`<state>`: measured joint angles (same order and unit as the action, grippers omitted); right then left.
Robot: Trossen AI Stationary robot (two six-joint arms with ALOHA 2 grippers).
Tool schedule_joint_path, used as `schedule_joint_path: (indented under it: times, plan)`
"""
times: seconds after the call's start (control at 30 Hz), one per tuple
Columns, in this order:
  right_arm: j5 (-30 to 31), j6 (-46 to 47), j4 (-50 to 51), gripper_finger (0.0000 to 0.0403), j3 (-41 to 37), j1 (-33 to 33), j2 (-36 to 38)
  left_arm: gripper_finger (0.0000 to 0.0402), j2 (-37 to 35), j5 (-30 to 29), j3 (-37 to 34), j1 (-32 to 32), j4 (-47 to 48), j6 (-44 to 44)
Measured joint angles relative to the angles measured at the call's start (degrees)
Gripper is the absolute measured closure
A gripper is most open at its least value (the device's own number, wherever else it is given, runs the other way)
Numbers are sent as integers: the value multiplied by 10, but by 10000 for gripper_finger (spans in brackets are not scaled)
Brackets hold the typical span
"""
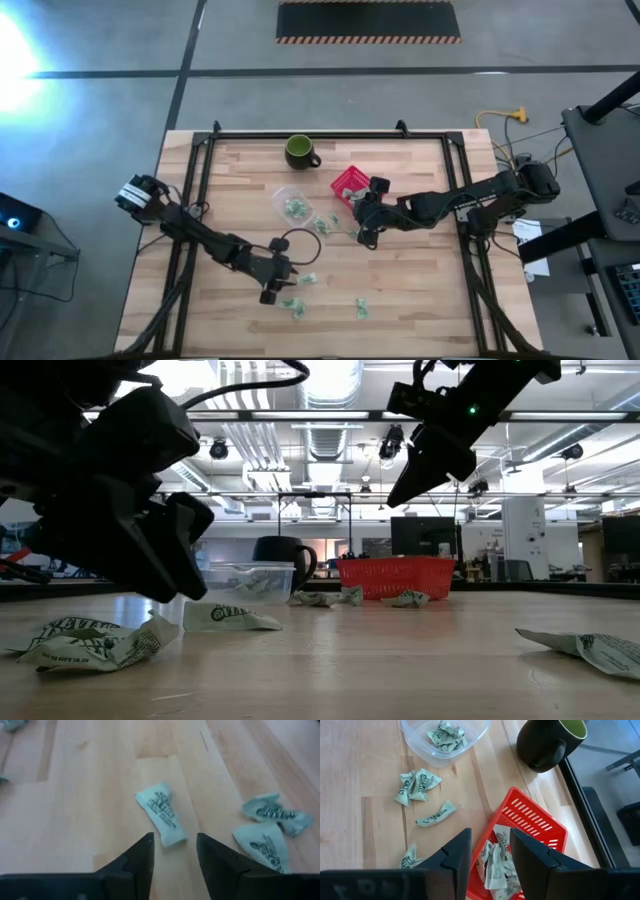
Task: Pick and place items into bin
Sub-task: Put the stevia packet into the transparent bin
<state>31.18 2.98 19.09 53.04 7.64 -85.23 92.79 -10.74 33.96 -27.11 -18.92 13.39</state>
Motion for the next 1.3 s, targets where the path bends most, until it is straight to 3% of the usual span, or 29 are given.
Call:
schedule_joint_path:
  times: [0.27,0.77,1.3]
  plan:
    - [-2,0,0,282,0,0,0,206,16,8,16,1,-1,0]
    - [-2,0,0,287,0,0,0,205,67,11,54,14,20,-2]
    - [-2,0,1,298,0,0,0,347,55,13,54,16,46,-10]
